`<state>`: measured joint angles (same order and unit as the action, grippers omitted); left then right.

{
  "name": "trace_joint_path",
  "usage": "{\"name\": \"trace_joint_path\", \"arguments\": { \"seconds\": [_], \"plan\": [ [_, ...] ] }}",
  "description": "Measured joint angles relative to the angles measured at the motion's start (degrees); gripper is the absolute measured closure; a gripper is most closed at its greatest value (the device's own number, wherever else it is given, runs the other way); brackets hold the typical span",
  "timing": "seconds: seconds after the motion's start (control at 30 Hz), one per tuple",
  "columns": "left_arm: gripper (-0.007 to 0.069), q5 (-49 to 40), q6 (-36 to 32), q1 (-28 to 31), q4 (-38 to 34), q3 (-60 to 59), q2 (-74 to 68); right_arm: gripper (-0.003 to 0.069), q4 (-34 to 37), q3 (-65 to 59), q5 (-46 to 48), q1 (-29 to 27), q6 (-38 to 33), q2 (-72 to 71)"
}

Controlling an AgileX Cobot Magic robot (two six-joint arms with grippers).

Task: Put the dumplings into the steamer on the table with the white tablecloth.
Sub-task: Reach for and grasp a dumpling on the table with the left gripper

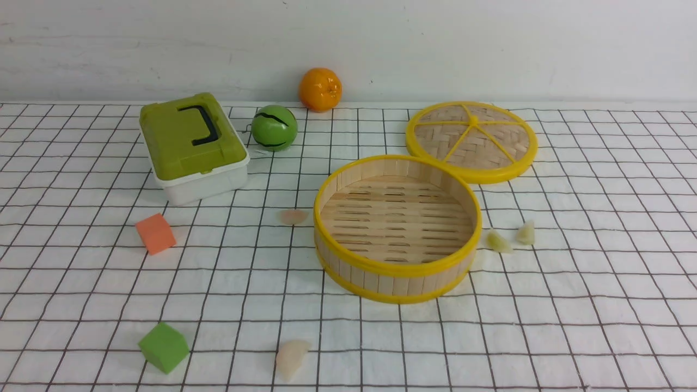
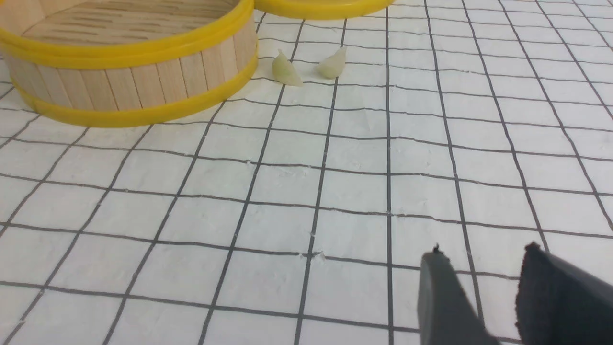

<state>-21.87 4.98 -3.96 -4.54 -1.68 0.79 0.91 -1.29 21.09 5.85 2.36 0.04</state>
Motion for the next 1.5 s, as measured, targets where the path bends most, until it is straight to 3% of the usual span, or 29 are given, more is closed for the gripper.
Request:
{"name": "trace_joint_path", "arguments": {
  "seconds": [1.13,1.3,1.5],
  "plan": [
    [0.0385,3.85,0.00,0.00,1.00,0.00,0.00,0.0419,-0.91,0.00,-0.70,0.00,0.00,0.00],
    [0.0385,14.80,0.25,0.00,-1.39,0.00,0.00,0.0419,-1.41,-0.33,-8.09,0.00,0.00,0.00],
    [0.0385,28.44,0.25,0.00,-3.50,0.00,0.00,0.0419,-1.46,-0.33,-27.58,0.00,0.26,0.00]
  ]
}}
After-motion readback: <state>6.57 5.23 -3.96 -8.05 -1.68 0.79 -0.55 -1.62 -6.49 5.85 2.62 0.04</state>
